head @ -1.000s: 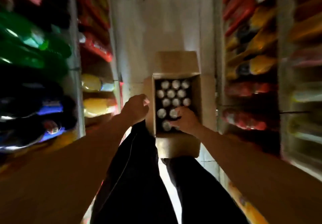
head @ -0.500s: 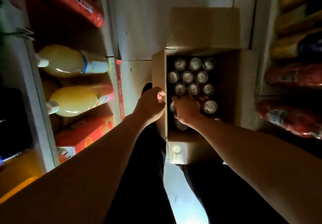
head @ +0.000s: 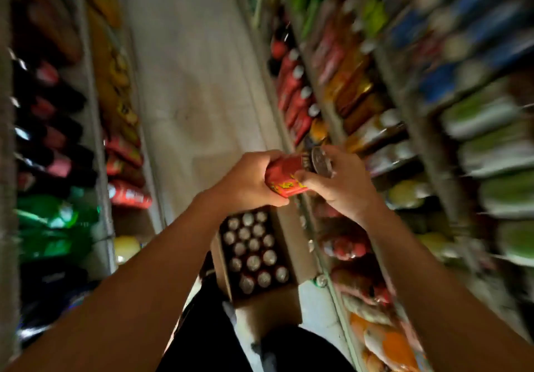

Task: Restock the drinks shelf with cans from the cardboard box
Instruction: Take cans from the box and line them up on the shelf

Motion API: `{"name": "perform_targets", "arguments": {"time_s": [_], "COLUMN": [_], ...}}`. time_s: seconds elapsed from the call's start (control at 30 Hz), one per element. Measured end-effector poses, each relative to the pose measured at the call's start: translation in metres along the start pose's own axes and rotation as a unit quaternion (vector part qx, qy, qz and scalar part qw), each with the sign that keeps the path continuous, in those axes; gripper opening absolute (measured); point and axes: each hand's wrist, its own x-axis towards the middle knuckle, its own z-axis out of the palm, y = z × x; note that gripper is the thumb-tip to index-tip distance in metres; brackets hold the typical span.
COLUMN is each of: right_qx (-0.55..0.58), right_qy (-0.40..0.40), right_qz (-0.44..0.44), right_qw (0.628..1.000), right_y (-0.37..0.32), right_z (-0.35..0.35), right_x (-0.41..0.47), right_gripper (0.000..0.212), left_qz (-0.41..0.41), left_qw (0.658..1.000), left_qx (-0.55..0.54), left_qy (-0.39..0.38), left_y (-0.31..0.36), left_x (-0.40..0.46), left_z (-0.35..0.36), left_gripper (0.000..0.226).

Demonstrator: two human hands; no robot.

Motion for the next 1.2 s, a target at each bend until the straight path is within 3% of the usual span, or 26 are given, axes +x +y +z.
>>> {"name": "perform_targets", "arguments": {"time_s": [0.07,0.1,0.17,0.27,0.43,0.53,0.67,0.9,1.2], "right_qx": [0.051,0.060,0.093,0.118,0.124,0.128,0.153,0.063,0.028], "right_qy": [0.045,0.087,0.092,0.215,0.339,0.402,0.464,0.531,0.547], "right_qz": [-0.017,-0.040,-0.045,-0.087,-0.102,-0.090,-0.047,-0.001,0.041], "right_qw": [0.998,0.994,0.990,0.966,0.927,0.902,0.871,0.845,0.835], "right_y": [-0.045,-0.078,-0.096,-0.143,-0.168,-0.167,-0.153,-0.142,-0.109], "right_z": [-0.049,-0.091,-0.110,-0.169,-0.233,-0.255,-0.272,-0.268,-0.253], "right_x": [-0.021,-0.037,-0.047,-0.082,-0.104,-0.109,-0.102,-0.088,-0.062], "right_gripper": [0.041,0.056,0.073,0.065,0.054,0.063,0.068,0.072,0.079], "left_qz": [0.041,0.077,0.086,0.126,0.194,0.232,0.262,0.267,0.241], "left_qw": [0.998,0.995,0.987,0.986,0.977,0.970,0.965,0.949,0.952], "left_qx": [-0.050,-0.063,-0.132,-0.108,-0.072,-0.055,-0.011,0.166,0.188], "left_qy": [0.014,0.009,-0.015,-0.032,-0.042,-0.040,-0.024,0.000,-0.023], "left_y": [0.074,0.132,0.160,0.260,0.354,0.386,0.405,0.389,0.369], "left_x": [0.002,0.008,0.020,0.029,0.045,0.059,0.071,0.086,0.094], "left_z": [-0.018,-0.031,-0.038,-0.045,-0.029,-0.013,0.010,0.000,-0.014], "left_gripper": [0.057,0.066,0.093,0.098,0.099,0.073,0.066,0.066,0.073]}}
